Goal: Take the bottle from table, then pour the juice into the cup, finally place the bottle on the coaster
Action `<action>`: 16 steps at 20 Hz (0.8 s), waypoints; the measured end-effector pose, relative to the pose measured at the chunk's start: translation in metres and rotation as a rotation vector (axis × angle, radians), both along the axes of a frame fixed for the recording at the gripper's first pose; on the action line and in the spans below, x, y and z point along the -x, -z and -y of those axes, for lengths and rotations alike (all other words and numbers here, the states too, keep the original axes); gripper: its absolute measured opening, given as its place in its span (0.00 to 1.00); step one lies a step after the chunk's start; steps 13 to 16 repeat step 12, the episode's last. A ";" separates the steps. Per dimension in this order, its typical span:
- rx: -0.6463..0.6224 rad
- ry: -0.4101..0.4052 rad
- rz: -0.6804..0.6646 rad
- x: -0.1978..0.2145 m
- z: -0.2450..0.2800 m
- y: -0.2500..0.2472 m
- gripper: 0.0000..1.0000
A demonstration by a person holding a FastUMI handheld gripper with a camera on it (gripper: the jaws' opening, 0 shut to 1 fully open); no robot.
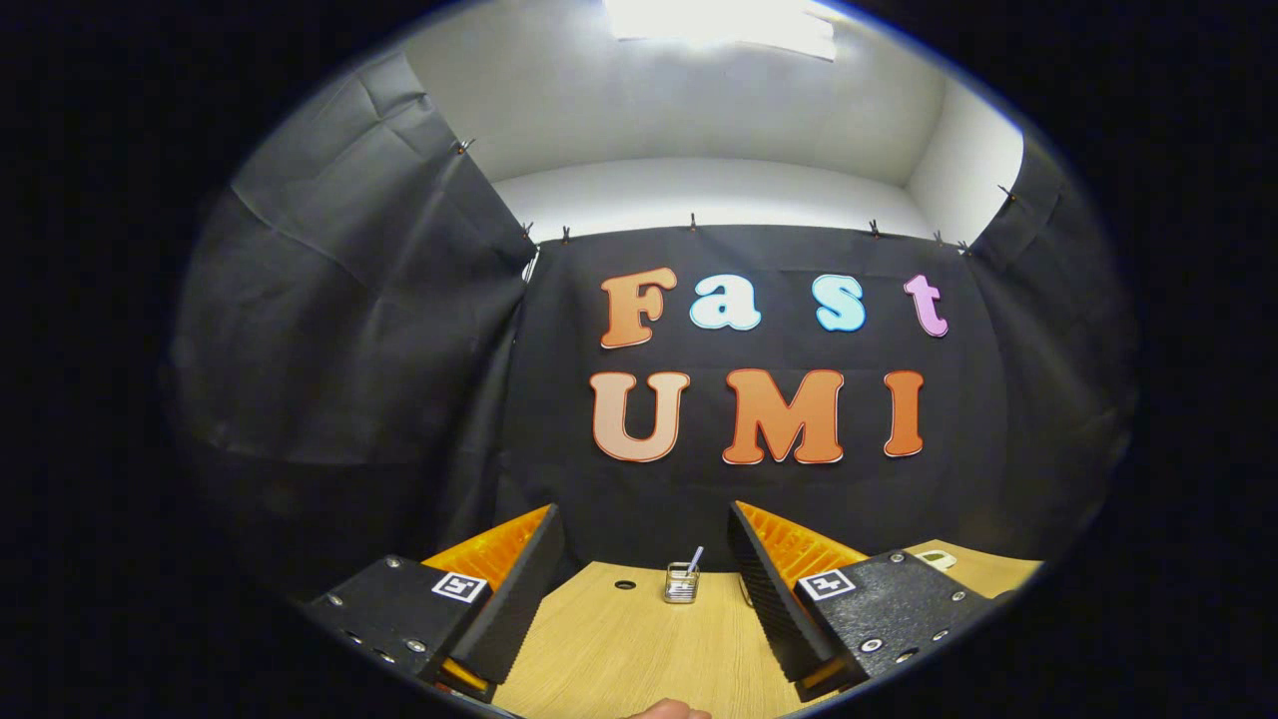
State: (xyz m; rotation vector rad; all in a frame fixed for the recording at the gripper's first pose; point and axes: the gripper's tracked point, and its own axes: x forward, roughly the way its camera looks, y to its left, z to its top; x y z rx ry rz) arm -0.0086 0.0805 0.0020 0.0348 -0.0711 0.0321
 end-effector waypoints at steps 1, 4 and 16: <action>0.002 -0.007 0.000 0.001 -0.002 0.000 0.97; 0.033 0.007 -0.003 0.001 0.011 -0.006 0.98; -0.037 0.046 0.021 0.011 0.044 -0.017 0.98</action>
